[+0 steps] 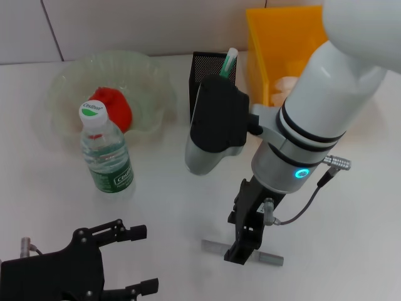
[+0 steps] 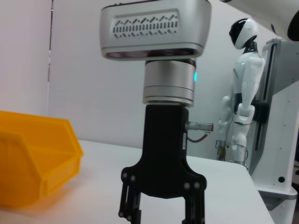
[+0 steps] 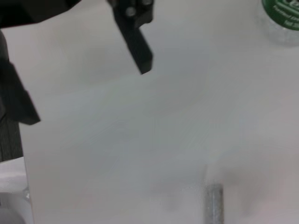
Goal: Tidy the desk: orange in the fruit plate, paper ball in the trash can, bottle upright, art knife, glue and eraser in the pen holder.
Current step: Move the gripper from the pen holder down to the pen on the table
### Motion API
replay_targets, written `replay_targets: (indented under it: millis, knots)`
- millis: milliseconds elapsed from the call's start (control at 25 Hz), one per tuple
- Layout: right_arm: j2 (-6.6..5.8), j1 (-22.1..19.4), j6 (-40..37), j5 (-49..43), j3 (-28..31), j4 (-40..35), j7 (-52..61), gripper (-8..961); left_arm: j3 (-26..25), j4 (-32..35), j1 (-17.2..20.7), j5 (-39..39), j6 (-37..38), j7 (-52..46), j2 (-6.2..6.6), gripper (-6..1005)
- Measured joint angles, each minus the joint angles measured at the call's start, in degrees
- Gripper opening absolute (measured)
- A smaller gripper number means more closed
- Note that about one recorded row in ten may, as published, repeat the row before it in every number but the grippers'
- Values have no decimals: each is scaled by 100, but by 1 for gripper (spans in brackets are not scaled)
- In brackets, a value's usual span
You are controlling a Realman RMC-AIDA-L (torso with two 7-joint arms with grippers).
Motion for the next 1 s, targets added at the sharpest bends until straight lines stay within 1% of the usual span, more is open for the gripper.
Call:
replay_targets:
  millis: [160, 320, 640, 920, 1000]
  knots:
    - [7, -12, 122, 0, -189, 24, 19, 689, 0, -4, 0, 0, -132, 4, 0, 813]
    - [6, 4, 383, -42, -499, 173, -5, 689, 34, -7, 0, -1, -157, -3, 0, 813]
    - [5, 43, 533, -44, -731, 255, 2, 689, 44, -17, 0, -1, -167, -15, 0, 813]
    - [5, 67, 559, -48, -779, 329, 18, 689, 44, -15, 0, -1, -168, -28, 0, 813]
    - [5, 76, 559, -49, -779, 347, 21, 658, 47, -15, -1, -1, -168, -31, 0, 813]
